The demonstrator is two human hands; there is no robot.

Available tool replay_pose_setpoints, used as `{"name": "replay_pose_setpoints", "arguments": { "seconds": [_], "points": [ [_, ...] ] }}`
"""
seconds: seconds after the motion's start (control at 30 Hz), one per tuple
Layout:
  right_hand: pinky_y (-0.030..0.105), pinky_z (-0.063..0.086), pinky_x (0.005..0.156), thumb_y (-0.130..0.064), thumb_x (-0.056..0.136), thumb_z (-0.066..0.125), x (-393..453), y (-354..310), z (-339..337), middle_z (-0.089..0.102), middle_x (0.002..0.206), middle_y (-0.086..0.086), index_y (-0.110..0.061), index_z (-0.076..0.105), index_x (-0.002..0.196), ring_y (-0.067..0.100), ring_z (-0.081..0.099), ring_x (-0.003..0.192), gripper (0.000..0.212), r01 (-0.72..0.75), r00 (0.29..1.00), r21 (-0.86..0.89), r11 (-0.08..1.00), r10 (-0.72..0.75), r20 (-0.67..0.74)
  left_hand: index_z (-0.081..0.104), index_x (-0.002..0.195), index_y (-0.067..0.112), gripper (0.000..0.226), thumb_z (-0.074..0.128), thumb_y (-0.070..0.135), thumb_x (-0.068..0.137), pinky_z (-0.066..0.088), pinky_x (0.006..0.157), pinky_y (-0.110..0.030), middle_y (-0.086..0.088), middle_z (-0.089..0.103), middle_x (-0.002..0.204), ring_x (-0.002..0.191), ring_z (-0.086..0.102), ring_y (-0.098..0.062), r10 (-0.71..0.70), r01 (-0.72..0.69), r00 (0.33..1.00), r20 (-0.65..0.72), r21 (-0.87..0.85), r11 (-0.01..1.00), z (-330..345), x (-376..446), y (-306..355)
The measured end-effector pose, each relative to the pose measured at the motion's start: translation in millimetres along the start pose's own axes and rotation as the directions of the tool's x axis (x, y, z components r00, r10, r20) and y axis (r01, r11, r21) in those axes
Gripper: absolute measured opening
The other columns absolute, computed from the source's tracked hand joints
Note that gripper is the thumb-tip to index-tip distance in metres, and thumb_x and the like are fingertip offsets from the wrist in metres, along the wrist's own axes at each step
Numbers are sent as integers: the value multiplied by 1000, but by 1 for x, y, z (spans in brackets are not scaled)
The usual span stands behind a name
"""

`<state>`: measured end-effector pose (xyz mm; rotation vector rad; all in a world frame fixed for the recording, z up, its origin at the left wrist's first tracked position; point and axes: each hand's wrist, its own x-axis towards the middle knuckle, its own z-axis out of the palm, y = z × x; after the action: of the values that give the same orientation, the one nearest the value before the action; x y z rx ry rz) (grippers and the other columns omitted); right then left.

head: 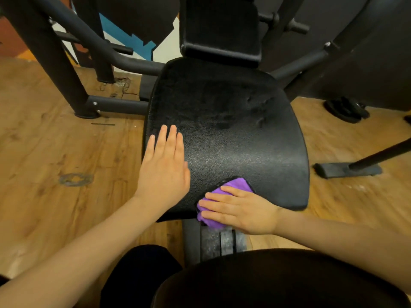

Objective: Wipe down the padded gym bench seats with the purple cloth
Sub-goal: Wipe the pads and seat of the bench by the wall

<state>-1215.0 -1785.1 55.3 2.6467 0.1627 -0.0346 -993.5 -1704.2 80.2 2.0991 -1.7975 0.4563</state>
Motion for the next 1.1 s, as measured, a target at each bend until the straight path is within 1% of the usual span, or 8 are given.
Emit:
{"name": "replay_pose_setpoints", "arguments": {
  "seconds": [0.17, 0.33, 0.5, 0.57, 0.67, 0.73, 0.9, 1.1],
  "points": [
    [40, 14, 113, -15, 99, 20, -67, 7, 13, 25, 150, 2, -18, 16, 148, 21, 21, 141, 49, -87, 996, 20, 996, 87, 19, 47, 132, -11, 66, 64, 24, 79, 30, 109, -51, -29, 44, 140, 134, 38, -43, 52, -52, 998, 28, -13, 999, -2, 3, 14],
    [42, 19, 113, -18, 97, 25, -132, 13, 15, 15, 156, 3, -17, 20, 146, 22, 21, 141, 49, -280, 960, 77, 957, 279, 24, 47, 133, -10, 63, 40, 31, 85, 30, 109, -51, -28, 44, 141, 133, 39, -41, 109, -109, 993, 51, -1, 994, 2, -1, 29],
    [41, 22, 113, -28, 99, 27, -141, 14, 8, 28, 149, 6, -16, 24, 144, 21, 23, 141, 46, -434, 899, 204, 878, 437, 32, 46, 133, -10, 66, 35, 32, 84, 31, 109, -51, -28, 42, 142, 134, 37, -42, 117, -118, 991, 71, -1, 993, 5, 2, 34],
    [41, 23, 113, -35, 100, 29, -140, 14, 5, 30, 148, 11, -13, 26, 143, 24, 25, 140, 49, -567, 805, 294, 769, 594, -1, 45, 135, -10, 67, 30, 34, 85, 28, 111, -50, -28, 41, 143, 135, 36, -41, 109, -108, 991, 80, -15, 994, 5, 4, 35],
    [30, 17, 116, -45, 99, 28, -134, 27, -2, 29, 149, 17, -6, 28, 144, 22, 21, 141, 60, -755, 529, 462, 465, 849, 9, 43, 136, -11, 68, 28, 34, 86, 22, 112, -49, -29, 38, 144, 136, 34, -42, 116, -114, 990, 84, -23, 993, 7, 2, 35],
    [20, 12, 115, -48, 98, 27, -122, 48, -5, 26, 149, 14, 0, 30, 143, 17, 19, 140, 66, -783, 401, 526, 332, 916, 20, 43, 136, -11, 68, 29, 33, 85, 21, 111, -49, -30, 38, 144, 136, 34, -43, 114, -112, 990, 86, -29, 993, 7, 1, 36],
    [26, 15, 113, -28, 89, 41, -91, 100, -10, 28, 151, 11, -3, 33, 143, 21, 24, 140, 60, -826, 309, 509, 240, 950, 54, 43, 136, -12, 68, 29, 32, 85, 20, 112, -48, -30, 38, 144, 136, 34, -43, 114, -111, 990, 80, -37, 993, 6, 2, 36],
    [27, 16, 113, -19, 94, 50, -83, 96, -13, 29, 150, 9, -4, 34, 142, 20, 25, 140, 53, -844, 267, 494, 212, 963, 43, 44, 136, -11, 68, 29, 33, 86, 20, 112, -47, -29, 38, 144, 136, 35, -42, 106, -100, 989, 100, -61, 993, 4, 2, 35]
  ]
}}
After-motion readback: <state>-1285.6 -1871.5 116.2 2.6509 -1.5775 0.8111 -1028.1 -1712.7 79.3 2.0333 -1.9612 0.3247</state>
